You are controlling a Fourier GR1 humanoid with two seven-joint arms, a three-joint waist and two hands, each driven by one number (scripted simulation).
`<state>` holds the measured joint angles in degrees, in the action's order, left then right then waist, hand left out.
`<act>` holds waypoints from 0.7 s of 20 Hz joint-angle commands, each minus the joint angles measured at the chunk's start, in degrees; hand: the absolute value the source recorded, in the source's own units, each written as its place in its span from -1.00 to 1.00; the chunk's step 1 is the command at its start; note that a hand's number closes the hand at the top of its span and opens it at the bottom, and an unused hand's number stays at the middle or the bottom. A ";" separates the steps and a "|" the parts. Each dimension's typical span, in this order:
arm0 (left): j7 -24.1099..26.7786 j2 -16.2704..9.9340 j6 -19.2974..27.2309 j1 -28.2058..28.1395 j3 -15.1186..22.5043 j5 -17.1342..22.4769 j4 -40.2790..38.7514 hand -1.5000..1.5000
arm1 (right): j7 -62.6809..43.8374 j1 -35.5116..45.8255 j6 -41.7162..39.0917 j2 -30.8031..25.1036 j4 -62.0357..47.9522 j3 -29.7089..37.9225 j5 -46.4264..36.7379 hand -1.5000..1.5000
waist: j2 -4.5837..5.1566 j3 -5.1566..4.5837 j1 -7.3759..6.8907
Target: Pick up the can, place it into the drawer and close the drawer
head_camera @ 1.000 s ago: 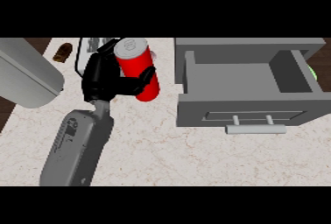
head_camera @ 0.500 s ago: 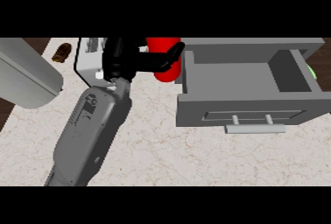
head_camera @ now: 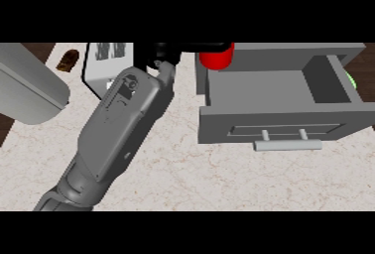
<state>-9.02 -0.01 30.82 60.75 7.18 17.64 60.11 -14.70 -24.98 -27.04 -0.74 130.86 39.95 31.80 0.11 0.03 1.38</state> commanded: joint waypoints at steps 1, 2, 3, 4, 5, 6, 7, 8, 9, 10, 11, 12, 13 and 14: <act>2.12 0.01 2.52 7.66 0.94 2.51 -8.48 1.00 | 0.42 -0.79 -2.14 0.71 -0.30 -0.32 -0.24 -1.00 | 0.17 0.01 0.81; 3.14 0.01 1.00 9.29 -0.30 4.90 -11.49 1.00 | -0.91 1.67 -0.56 -1.51 -0.78 0.04 0.41 -1.00 | 0.34 0.01 0.97; 1.71 0.01 2.33 9.93 1.04 4.66 -10.01 1.00 | 0.75 1.84 -1.08 0.51 -1.91 -0.51 -2.11 -1.00 | 0.14 0.01 0.38; 1.99 0.01 2.01 9.28 1.64 3.89 -10.39 1.00 | 0.46 2.47 -0.06 0.70 -1.52 -1.66 -3.36 -1.00 | 0.09 0.01 0.04; 0.93 0.01 7.30 9.60 6.39 7.05 -7.77 1.00 | 0.48 -1.32 2.11 0.71 2.14 -3.51 -0.77 -1.00 | -0.06 0.01 0.84; 6.17 0.01 2.78 8.26 5.30 8.82 -12.05 1.00 | -0.25 4.70 0.87 -0.20 -2.47 -3.09 -3.68 -1.00 | 0.30 0.01 0.54; 6.32 0.01 3.86 10.80 5.52 9.29 -14.84 1.00 | 0.44 2.37 -0.16 -0.79 -1.59 -0.44 -1.41 -1.00 | 0.28 0.02 1.16; 5.92 0.01 2.66 13.19 2.86 8.56 -17.20 1.00 | 3.22 -0.14 -1.45 0.70 -1.83 -2.73 -2.43 -1.00 | 0.26 0.04 1.14; 6.56 0.01 1.50 13.90 2.41 9.63 -18.72 1.00 | 1.72 0.27 -0.10 0.71 -0.35 -2.36 -2.39 -1.00 | 0.30 0.02 1.11; 7.68 0.01 4.23 13.63 5.78 12.49 -18.64 1.00 | 0.82 1.43 -1.18 -0.56 -2.22 -1.26 -1.74 -1.00 | 0.33 0.03 1.47; 8.67 0.01 3.96 13.10 6.77 12.81 -18.29 1.00 | -0.76 -0.80 -0.69 -0.17 1.83 -0.29 1.40 -1.00 | 0.21 0.00 1.58; 7.83 0.01 5.71 14.46 7.63 14.82 -19.23 1.00 | -2.33 3.40 2.56 -0.12 1.84 -2.82 -2.60 -1.00 | 0.34 0.00 1.26; 7.68 0.01 6.56 16.78 8.97 15.82 -19.82 1.00 | -2.70 3.61 2.75 0.63 1.81 -3.76 -3.15 -1.00 | 0.39 0.02 1.57; 9.88 0.01 4.34 16.25 7.83 16.59 -23.03 1.00 | -1.55 2.82 1.18 -1.18 0.55 -1.17 0.02 -1.00 | 0.49 0.03 2.05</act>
<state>-1.68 0.00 35.17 74.56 13.54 30.40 41.91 -15.53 -22.95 -26.17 -0.89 131.29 38.00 30.36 0.44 0.05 2.78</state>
